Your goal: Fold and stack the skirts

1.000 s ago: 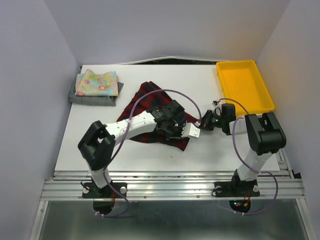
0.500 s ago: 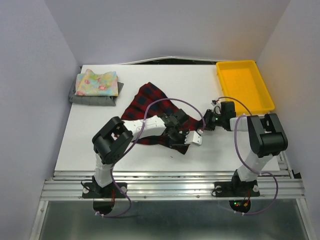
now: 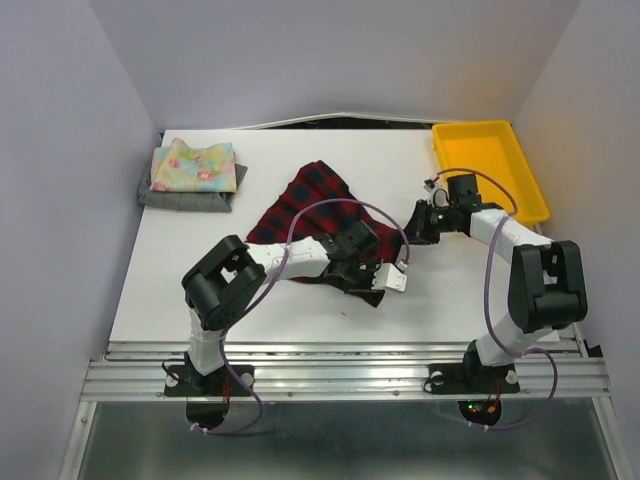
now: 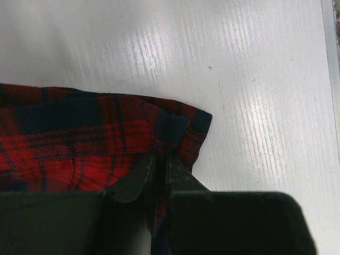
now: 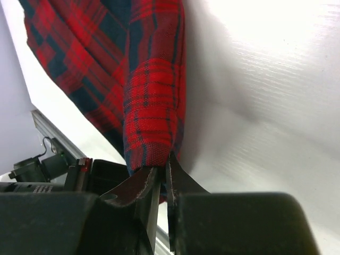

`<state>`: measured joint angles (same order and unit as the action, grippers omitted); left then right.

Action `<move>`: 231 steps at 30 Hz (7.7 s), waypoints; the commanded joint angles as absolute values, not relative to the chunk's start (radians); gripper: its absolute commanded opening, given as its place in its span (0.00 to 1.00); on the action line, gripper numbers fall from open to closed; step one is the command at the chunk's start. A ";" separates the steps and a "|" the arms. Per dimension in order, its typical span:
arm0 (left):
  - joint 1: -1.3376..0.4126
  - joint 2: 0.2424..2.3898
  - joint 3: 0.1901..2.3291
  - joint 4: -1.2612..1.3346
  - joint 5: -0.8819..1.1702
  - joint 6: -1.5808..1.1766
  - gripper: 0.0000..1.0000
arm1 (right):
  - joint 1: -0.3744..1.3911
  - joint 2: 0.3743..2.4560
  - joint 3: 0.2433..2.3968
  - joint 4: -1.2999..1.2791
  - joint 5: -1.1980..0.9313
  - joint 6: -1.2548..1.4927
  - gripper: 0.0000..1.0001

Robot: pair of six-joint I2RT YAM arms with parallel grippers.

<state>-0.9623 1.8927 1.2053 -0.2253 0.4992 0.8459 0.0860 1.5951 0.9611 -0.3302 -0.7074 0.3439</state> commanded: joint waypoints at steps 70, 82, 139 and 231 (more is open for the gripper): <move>-0.302 2.087 1.411 -0.357 0.569 0.141 0.41 | 0.107 1.979 0.904 -0.514 -0.930 0.031 0.39; -0.281 2.073 1.789 -0.506 0.617 0.477 0.54 | 0.285 1.918 1.101 -0.607 -1.081 0.065 0.52; -1.218 1.667 0.899 0.199 -0.274 0.532 0.72 | 0.046 1.715 0.946 -0.715 -1.111 0.377 0.01; -1.068 1.578 1.379 -0.951 0.321 0.650 0.00 | 0.257 2.352 2.108 -0.732 -0.798 -0.242 0.78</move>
